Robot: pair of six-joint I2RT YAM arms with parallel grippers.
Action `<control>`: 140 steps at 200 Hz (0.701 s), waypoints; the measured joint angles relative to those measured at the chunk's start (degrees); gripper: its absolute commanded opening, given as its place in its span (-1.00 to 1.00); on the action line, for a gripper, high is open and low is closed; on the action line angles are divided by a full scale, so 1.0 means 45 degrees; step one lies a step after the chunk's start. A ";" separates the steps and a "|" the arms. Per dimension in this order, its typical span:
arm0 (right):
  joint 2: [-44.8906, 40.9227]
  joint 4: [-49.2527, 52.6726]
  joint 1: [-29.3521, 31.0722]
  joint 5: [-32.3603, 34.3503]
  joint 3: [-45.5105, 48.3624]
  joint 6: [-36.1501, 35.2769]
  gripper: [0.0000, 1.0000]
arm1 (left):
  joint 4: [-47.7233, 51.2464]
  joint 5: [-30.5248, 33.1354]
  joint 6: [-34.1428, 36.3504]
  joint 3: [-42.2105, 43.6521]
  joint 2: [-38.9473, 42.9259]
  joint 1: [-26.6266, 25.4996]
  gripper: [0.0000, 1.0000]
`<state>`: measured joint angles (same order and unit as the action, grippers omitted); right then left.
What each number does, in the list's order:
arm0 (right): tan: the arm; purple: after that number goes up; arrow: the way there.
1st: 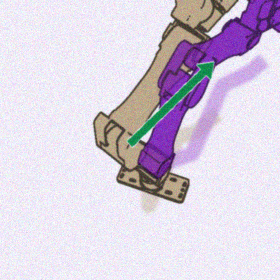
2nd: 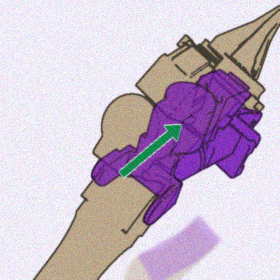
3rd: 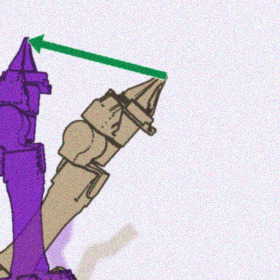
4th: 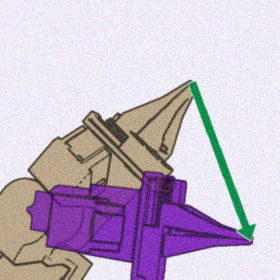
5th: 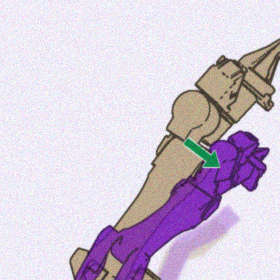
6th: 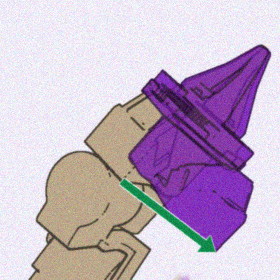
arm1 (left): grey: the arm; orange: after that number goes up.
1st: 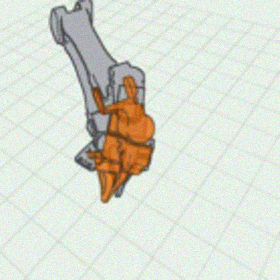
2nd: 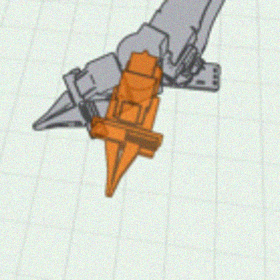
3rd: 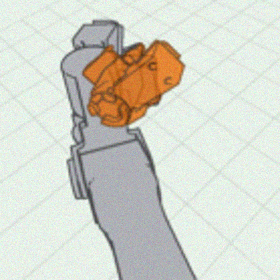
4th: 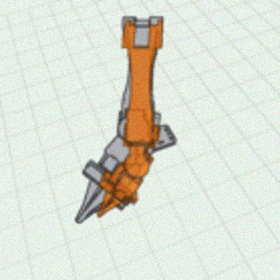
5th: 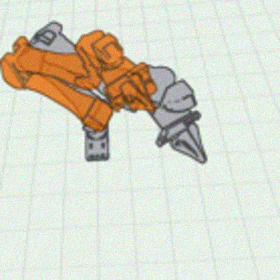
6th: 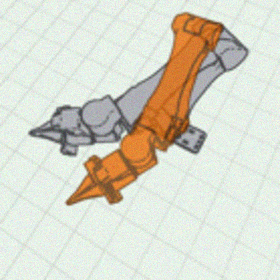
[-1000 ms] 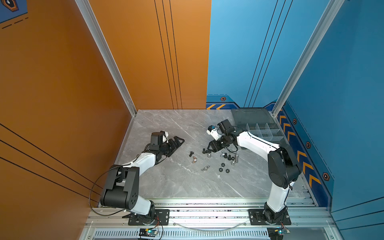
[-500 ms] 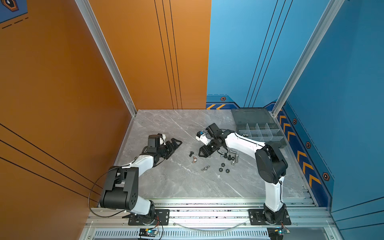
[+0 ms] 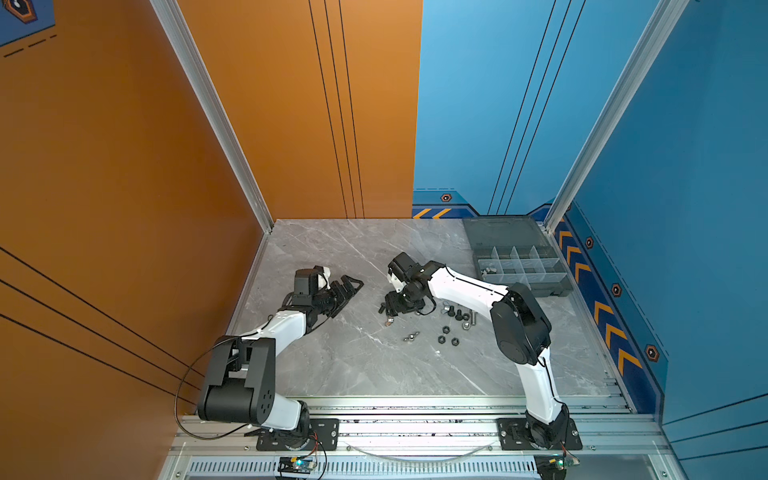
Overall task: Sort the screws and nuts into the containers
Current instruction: 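Lower the right gripper and grasp a silver wing nut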
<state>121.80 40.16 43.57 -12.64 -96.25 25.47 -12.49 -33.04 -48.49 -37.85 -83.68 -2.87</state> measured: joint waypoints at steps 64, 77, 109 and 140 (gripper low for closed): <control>0.0209 0.0835 0.0350 0.1219 -0.0680 0.1617 0.19 | 0.0015 -0.0534 0.0185 0.0000 -0.0194 0.0214 0.95; 0.0384 0.1025 0.0491 0.1452 -0.0889 0.1851 0.19 | 0.0019 -0.0690 0.0233 -0.0010 -0.0350 0.0267 0.95; 0.0821 0.1336 0.0801 0.1783 -0.1190 0.2273 0.18 | 0.0058 -0.1020 0.0296 -0.0024 -0.0602 0.0350 0.95; 0.1083 0.1593 0.0913 0.1875 -0.1569 0.2511 0.16 | 0.0058 -0.1253 0.0476 -0.0024 -0.0680 0.0476 0.95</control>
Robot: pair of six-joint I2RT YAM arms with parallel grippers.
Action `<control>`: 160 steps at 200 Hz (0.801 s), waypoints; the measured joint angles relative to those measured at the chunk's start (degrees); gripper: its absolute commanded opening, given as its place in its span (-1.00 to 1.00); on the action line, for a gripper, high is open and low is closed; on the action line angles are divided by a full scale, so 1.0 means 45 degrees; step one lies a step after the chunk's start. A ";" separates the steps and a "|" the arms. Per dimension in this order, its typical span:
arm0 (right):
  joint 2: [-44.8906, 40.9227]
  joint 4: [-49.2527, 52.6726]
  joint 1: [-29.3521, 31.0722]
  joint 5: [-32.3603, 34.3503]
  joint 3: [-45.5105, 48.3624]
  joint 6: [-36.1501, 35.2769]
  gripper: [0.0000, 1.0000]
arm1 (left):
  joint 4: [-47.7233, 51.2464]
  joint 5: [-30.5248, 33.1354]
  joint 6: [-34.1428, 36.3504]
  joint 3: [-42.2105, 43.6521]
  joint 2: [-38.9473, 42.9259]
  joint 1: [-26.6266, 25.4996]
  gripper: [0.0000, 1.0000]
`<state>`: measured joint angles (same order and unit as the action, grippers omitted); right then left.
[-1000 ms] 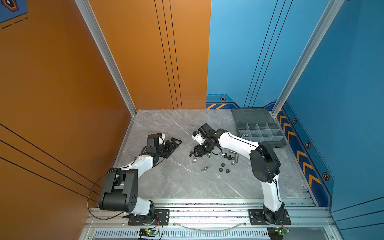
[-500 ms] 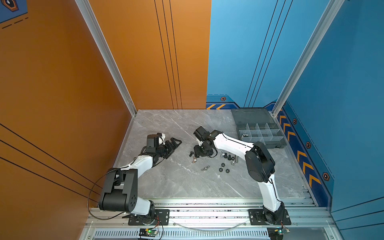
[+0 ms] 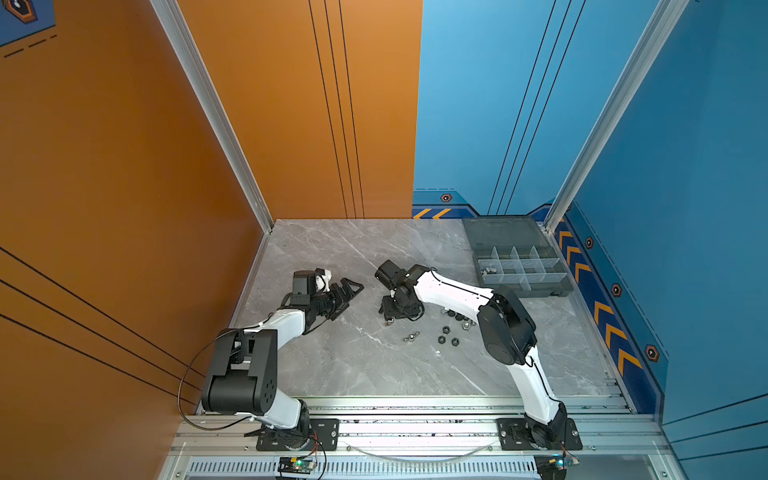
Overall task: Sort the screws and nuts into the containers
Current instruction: 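Lower the right gripper and grasp a silver wing nut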
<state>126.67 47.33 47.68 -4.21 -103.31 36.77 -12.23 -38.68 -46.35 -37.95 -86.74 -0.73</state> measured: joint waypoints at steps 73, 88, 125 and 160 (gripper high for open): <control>0.0413 0.0223 0.0141 0.0005 -0.0685 0.0223 -0.01 | 0.0005 -0.0335 0.0117 0.0000 -0.0005 0.0228 0.95; 0.0559 0.0287 0.0146 0.0005 -0.0719 0.0233 -0.04 | 0.0000 -0.0335 0.0170 0.0000 -0.0005 0.0248 0.95; 0.0782 0.0393 0.0146 0.0010 -0.0733 0.0228 -0.12 | 0.0005 -0.0340 0.0243 0.0000 -0.0005 0.0248 0.95; 0.0782 0.0442 0.0151 0.0053 -0.0811 0.0228 -0.19 | 0.0000 -0.0345 0.0248 0.0000 -0.0005 0.0248 0.95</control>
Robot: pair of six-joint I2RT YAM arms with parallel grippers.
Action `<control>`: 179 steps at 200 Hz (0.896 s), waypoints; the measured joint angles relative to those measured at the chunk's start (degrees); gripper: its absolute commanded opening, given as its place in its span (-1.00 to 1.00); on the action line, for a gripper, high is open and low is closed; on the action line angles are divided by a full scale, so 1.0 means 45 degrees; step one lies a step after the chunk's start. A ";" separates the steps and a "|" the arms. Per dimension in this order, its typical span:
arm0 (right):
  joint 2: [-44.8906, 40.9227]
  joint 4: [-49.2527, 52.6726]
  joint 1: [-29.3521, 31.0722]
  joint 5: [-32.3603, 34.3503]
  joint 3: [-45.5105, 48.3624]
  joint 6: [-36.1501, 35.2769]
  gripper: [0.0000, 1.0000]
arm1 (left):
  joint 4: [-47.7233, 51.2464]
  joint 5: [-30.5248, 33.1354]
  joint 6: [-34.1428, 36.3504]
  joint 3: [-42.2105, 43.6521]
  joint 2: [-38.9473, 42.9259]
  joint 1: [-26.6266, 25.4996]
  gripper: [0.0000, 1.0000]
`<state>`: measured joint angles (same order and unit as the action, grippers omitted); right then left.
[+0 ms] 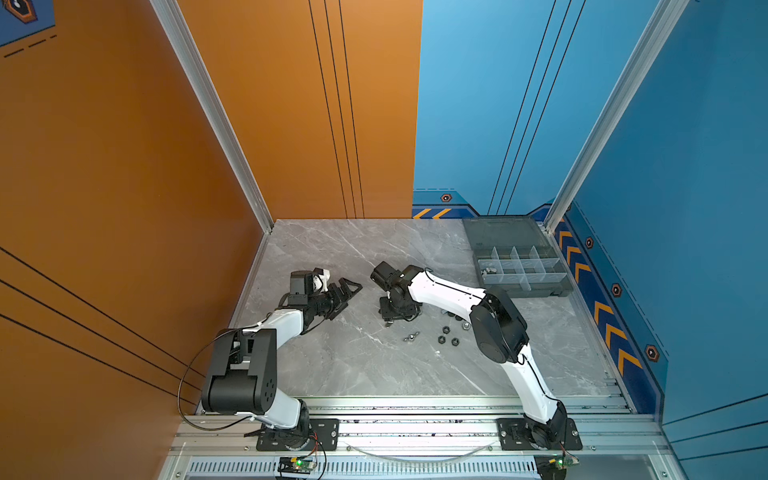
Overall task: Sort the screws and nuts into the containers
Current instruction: 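Lower the right gripper and grasp a silver wing nut, then carry the wing nut with the right gripper to the organizer box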
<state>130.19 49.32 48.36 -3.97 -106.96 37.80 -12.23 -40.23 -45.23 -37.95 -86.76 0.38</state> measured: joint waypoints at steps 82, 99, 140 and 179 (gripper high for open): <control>0.0204 0.0228 0.0034 0.0384 -0.0141 -0.0010 -0.40 | 0.0000 -0.0078 0.0053 0.0000 0.0000 0.0097 0.95; 0.0243 0.0291 0.0068 0.0486 -0.0141 -0.0015 -0.47 | 0.0000 -0.0078 0.0073 0.0005 0.0000 0.0107 0.95; 0.0243 0.0355 0.0126 0.0622 -0.0170 -0.0073 -0.74 | -0.0005 -0.0078 0.0087 0.0005 0.0000 0.0107 0.95; 0.0238 0.0330 0.0121 0.0607 -0.0165 -0.0253 -1.00 | -0.0005 -0.0078 0.0087 0.0010 0.0000 0.0107 0.95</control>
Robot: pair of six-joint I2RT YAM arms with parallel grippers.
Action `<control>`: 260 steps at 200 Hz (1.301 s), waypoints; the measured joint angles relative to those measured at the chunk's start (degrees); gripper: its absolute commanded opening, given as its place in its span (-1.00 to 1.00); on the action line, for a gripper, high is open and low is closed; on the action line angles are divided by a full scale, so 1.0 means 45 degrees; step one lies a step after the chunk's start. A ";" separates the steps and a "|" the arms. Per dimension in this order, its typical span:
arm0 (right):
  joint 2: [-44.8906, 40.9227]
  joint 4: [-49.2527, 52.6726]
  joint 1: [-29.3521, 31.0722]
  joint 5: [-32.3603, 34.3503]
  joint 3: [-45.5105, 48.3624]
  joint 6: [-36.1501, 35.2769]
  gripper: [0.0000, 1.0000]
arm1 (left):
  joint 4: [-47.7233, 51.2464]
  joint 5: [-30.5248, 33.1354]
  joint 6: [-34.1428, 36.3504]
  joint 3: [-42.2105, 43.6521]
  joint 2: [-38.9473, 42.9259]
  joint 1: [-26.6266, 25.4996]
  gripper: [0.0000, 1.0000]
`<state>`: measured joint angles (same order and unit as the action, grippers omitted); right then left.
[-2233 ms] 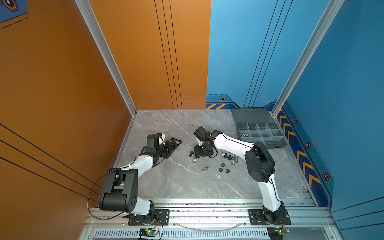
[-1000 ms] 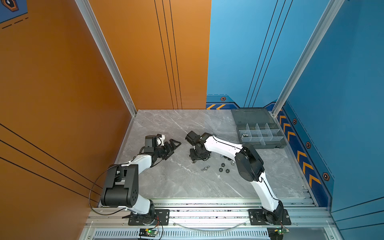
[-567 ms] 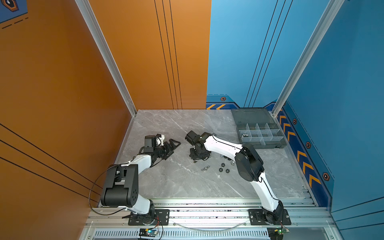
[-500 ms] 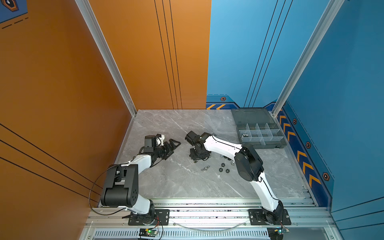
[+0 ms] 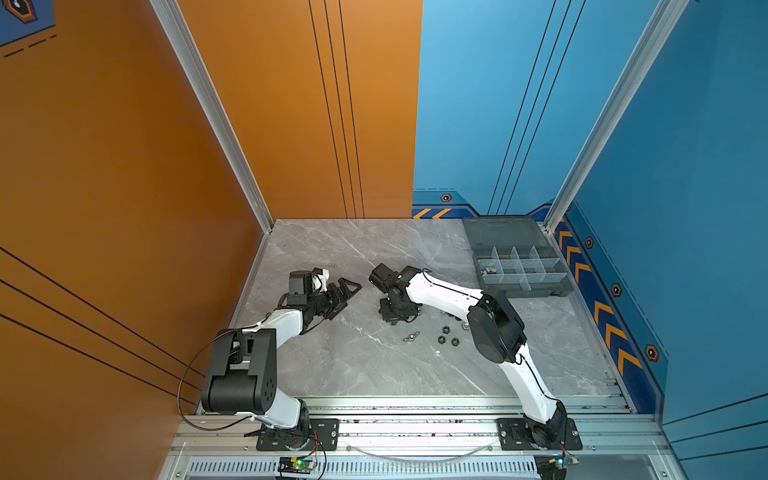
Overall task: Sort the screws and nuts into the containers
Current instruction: 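Carry the wing nut with the right gripper to the organizer box, then open the right gripper to drop the wing nut into the compartment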
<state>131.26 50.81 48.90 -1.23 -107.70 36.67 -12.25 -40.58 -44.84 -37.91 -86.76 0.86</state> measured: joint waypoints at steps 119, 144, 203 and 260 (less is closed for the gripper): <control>-0.4707 -0.2458 -0.6130 -0.2681 0.2030 -0.2710 -1.00 | -0.0097 0.0253 -0.0287 0.0005 0.0092 -0.0457 0.95; -0.4833 -0.2438 -0.7873 -0.2278 0.2059 -0.3021 -1.00 | -0.0097 0.0355 -0.0389 -0.0092 0.0058 -0.0845 0.95; -0.3531 -0.2234 -0.9704 -0.0680 0.1753 -0.3303 -1.00 | -0.0457 0.0641 -0.0724 -0.0753 -0.0690 -0.1496 0.95; -0.2351 -0.1855 -0.9860 0.0403 0.1107 -0.3691 -1.00 | -0.0763 0.0738 -0.0967 -0.0952 -0.0942 -0.1647 0.95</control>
<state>120.68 42.46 4.54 0.58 -102.72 20.05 -15.68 -37.26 -49.19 -42.19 -91.00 -6.55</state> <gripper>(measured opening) 0.171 0.977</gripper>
